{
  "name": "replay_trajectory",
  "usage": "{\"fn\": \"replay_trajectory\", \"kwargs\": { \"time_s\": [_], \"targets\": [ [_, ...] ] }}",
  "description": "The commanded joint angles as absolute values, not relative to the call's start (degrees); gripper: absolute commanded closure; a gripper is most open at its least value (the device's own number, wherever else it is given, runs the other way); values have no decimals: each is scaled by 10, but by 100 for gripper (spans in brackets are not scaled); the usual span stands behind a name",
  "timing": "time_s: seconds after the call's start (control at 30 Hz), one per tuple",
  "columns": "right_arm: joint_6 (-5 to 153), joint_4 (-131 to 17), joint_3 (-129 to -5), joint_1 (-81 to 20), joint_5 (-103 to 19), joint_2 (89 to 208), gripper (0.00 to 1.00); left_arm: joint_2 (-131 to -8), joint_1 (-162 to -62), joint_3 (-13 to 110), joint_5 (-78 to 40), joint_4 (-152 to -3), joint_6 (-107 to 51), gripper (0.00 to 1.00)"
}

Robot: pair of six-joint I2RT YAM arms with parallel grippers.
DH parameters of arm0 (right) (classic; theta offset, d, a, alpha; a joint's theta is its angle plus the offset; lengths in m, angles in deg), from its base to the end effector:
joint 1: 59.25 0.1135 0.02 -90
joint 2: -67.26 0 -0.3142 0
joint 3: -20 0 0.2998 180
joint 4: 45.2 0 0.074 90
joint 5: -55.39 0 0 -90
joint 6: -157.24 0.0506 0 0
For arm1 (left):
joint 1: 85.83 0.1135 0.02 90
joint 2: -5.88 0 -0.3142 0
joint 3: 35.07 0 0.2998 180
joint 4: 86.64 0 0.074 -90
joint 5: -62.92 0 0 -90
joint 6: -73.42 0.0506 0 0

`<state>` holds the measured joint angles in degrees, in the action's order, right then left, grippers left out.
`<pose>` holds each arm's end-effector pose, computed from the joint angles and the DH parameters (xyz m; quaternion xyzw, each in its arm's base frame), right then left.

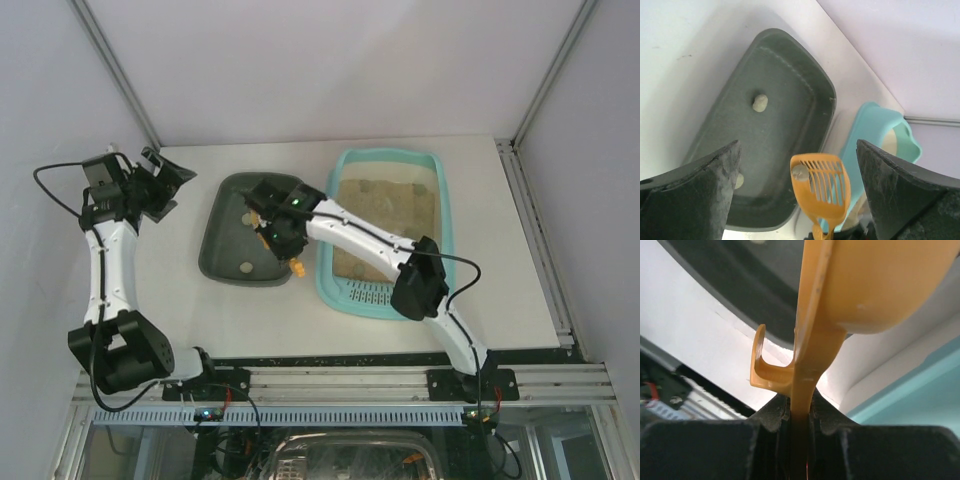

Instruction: Clean the litter box

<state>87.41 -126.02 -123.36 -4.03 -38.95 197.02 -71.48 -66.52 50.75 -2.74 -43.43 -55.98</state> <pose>0.3166 0.4626 0.3108 -0.3021 0.9319 0.1500 0.1335 0.3339 0.0949 0.3957 -0.3394 0.8028 -0.2630 0.4137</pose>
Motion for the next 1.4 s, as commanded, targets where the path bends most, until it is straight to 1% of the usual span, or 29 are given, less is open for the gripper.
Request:
{"fn": "replay_trajectory", "kwargs": {
  "time_s": [0.0,0.13,0.23,0.5,0.57,0.67,0.87,1.0,1.1,1.13,1.23,1.37],
  "targets": [
    [808,-1318,-1268,35,-166,1962,100,-669,-662,484,-68,-459,-501,0],
    [800,-1322,-1262,53,-84,1961,100,-656,-662,473,-73,-459,-478,0],
    [794,-1323,-1262,54,-46,1959,100,-654,-663,466,-81,-455,-473,0],
    [806,-1332,-1265,48,-10,1946,100,-672,-669,483,-72,-480,-486,0],
    [821,-1322,-1260,35,-42,1922,100,-684,-682,491,-70,-503,-510,0],
    [863,-1286,-1208,-4,-134,1849,100,-709,-729,506,-87,-543,-535,0],
    [983,-1193,-1002,-154,-333,1645,100,-790,-872,565,-121,-603,-589,0],
    [1016,-1137,-865,-261,-411,1534,100,-872,-948,603,-110,-658,-633,0],
    [1035,-1135,-798,-346,-489,1522,100,-947,-981,626,-82,-720,-704,0],
    [1036,-1140,-788,-360,-508,1529,100,-972,-989,638,-76,-734,-726,0],
    [1032,-1155,-790,-371,-515,1552,100,-1040,-1008,685,-77,-760,-766,0],
    [1030,-1158,-792,-372,-504,1589,100,-1100,-1033,742,-94,-776,-759,0]
  ]
}}
